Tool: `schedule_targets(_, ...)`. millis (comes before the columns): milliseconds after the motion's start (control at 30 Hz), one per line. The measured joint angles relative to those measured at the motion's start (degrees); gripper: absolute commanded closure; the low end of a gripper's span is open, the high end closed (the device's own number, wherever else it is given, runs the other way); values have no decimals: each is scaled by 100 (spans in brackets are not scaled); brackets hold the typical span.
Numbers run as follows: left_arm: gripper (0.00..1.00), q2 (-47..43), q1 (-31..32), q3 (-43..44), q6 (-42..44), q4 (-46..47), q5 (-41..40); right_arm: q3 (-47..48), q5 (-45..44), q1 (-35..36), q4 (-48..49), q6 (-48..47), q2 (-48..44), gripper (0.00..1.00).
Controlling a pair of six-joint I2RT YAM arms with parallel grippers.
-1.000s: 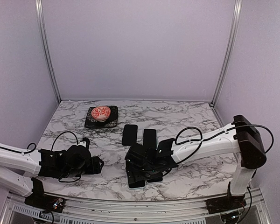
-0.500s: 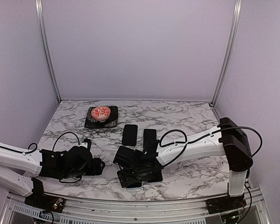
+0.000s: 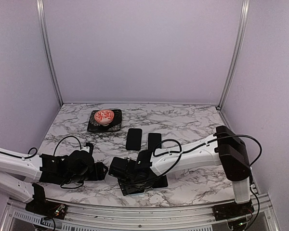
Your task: Put the phone into the phone case
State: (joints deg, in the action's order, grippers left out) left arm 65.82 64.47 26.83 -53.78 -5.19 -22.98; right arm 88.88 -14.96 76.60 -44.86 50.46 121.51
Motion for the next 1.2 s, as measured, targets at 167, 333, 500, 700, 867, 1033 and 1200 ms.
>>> schedule_targets(167,26,-4,0,-2,0,-22,0,-216,-11,0,142,-35,-125,26)
schedule_targets(333,26,-68,0,-28,-2,-33,-4,-739,236,-4,153,-291,-509,27)
schedule_targets(500,26,-79,0,-44,-2,-66,-4,-1178,774,-4,138,-732,-866,13)
schedule_targets(700,26,-101,0,-44,-2,-72,-2,-1150,1335,-118,-35,-1054,-911,11)
schedule_targets(867,26,-286,0,-118,-42,-98,-7,-763,1379,-157,-437,-1003,-651,10)
schedule_targets(1033,26,-380,0,-160,-72,-133,-28,-417,1292,-129,-765,-997,-400,11)
schedule_targets(1200,26,-374,0,-160,-72,-144,-28,-129,1222,-96,-986,-979,-216,26)
